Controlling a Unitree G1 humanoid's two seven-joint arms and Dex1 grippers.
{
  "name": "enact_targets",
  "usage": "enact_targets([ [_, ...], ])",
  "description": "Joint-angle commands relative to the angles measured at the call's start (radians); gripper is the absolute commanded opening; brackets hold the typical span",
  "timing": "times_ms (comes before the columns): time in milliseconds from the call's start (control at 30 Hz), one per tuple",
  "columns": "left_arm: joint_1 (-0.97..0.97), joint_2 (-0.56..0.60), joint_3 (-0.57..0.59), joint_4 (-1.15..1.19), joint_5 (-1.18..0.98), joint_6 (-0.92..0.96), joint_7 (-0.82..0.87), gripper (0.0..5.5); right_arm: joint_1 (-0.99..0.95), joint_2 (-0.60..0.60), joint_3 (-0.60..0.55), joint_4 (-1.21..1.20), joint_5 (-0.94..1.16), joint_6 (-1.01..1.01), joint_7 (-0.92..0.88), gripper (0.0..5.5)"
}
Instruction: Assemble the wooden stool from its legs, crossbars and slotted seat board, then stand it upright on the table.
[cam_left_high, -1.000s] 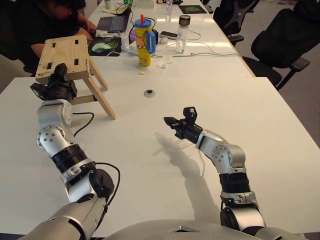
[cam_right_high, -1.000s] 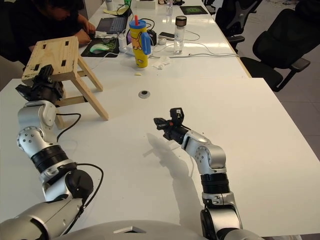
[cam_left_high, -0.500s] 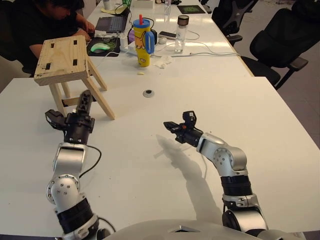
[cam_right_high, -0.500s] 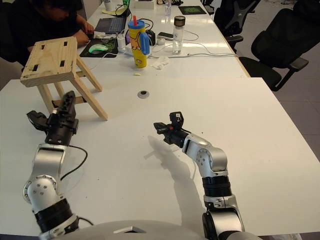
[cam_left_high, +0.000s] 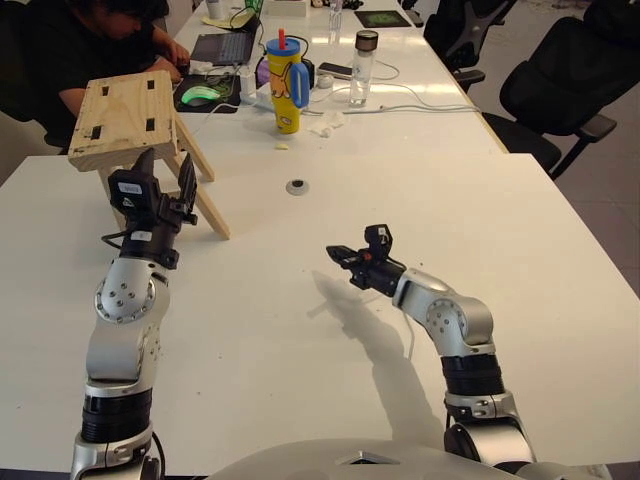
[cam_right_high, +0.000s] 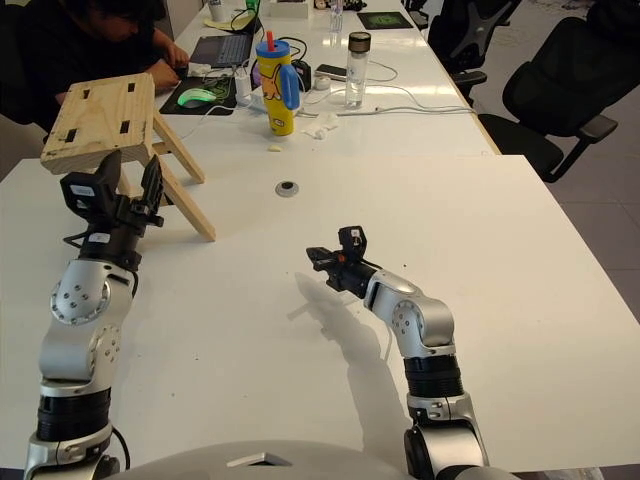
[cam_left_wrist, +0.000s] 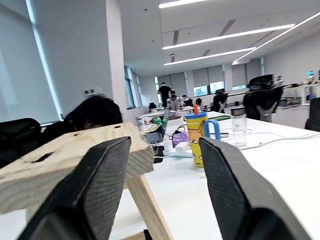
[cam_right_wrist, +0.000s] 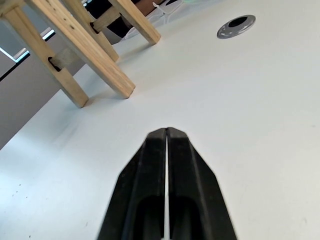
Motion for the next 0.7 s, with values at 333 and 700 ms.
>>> enact_targets([
  [333,0.036,-0.055,0.215,0.009,0.235,-0.14,0.223,2.36,0.002,0.007,0.008,0.0,-0.002,-0.005,-0.004,0.0],
  [700,-0.195,0.074,0.299,0.512,0.218,-0.051,0.209,2.36,-0.019,0.023,0.021,0.02,-0.009,-0.02,-0.005,0.0],
])
